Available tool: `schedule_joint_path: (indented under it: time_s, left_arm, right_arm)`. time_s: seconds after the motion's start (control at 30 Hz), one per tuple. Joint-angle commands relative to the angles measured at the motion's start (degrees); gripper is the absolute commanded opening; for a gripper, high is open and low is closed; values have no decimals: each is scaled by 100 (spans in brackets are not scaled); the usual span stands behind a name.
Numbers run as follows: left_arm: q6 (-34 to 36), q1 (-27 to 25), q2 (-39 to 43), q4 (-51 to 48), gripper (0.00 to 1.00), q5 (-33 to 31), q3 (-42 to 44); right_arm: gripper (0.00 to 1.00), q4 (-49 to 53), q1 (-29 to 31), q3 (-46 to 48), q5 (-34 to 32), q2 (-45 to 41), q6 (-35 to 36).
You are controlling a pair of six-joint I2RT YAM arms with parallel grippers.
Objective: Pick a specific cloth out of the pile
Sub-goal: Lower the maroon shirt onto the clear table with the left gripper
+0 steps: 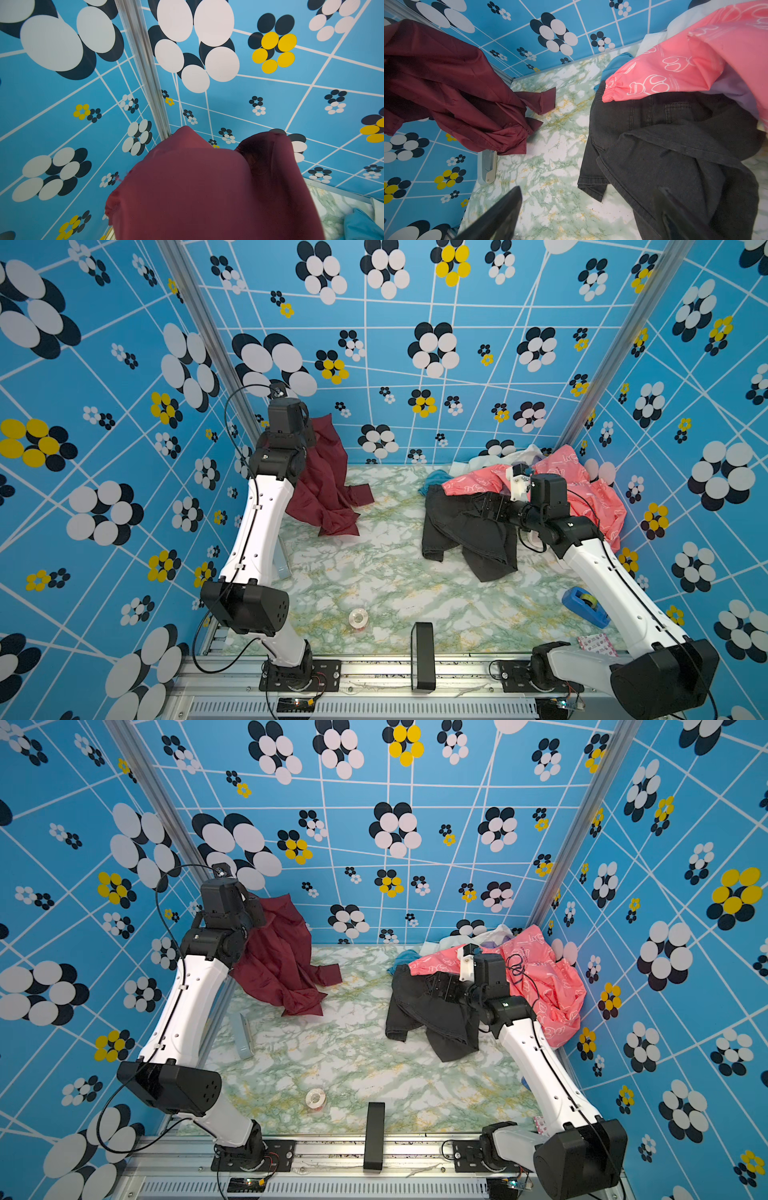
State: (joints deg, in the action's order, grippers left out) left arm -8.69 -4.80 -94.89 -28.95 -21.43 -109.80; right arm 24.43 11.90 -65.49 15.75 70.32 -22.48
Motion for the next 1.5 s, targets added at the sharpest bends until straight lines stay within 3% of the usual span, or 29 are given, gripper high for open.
schedule_joint_path:
  time_s: [0.0,0.37,0.73,1.07,1.2,1.47]
  left_arm:
    - [-237,96,-206,290,0,62,352]
    - [-1005,333,-1101,-325,0,385,669]
    - [-1387,392,-2229,-1634,1,996,339]
    - [-1570,318,-2372,-1406,12,1505,795]
    - [-1605,156,-2618,-1303,13,1911,643]
    - [-1678,-277,-3183,-1489,13,1970,303]
  right_arm:
    - [99,-65,-29,72,95,-95,-100]
    - [99,8,-43,55,52,-186,-93]
    - [99,-2,-38,56,71,-186,-106]
    - [99,-40,-39,89,104,-159,-139]
    - [99,-95,-39,116,126,-146,-176]
    - [99,-106,-39,73,163,-98,-204]
